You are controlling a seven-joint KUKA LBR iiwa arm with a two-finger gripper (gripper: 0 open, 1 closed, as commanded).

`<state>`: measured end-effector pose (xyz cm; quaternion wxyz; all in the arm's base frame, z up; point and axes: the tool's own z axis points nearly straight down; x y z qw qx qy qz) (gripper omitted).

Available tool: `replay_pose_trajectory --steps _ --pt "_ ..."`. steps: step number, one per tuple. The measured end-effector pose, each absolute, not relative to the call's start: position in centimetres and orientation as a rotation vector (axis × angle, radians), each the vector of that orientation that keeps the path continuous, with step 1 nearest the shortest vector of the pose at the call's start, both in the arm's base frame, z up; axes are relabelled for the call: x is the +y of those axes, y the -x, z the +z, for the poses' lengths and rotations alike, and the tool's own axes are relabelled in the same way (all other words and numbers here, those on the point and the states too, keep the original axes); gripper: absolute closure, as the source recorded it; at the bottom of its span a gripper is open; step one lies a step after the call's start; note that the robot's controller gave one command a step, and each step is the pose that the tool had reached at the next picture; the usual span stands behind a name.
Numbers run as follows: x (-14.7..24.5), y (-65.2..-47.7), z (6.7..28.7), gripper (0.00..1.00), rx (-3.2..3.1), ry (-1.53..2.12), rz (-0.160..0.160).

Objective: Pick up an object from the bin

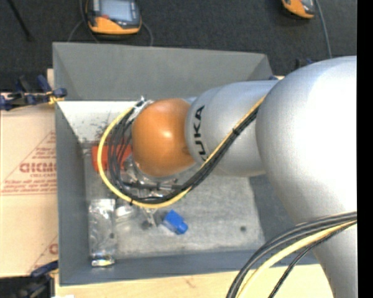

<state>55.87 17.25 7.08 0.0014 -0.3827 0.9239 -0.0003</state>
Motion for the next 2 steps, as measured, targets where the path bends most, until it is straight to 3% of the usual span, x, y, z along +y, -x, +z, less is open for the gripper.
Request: replay_pose_trajectory --steps 1,2 --pt "17.3 -56.0 7.3 1.0 2.898 1.196 0.0" --pt "16.8 -56.8 21.8 1.0 2.918 1.131 -0.003"
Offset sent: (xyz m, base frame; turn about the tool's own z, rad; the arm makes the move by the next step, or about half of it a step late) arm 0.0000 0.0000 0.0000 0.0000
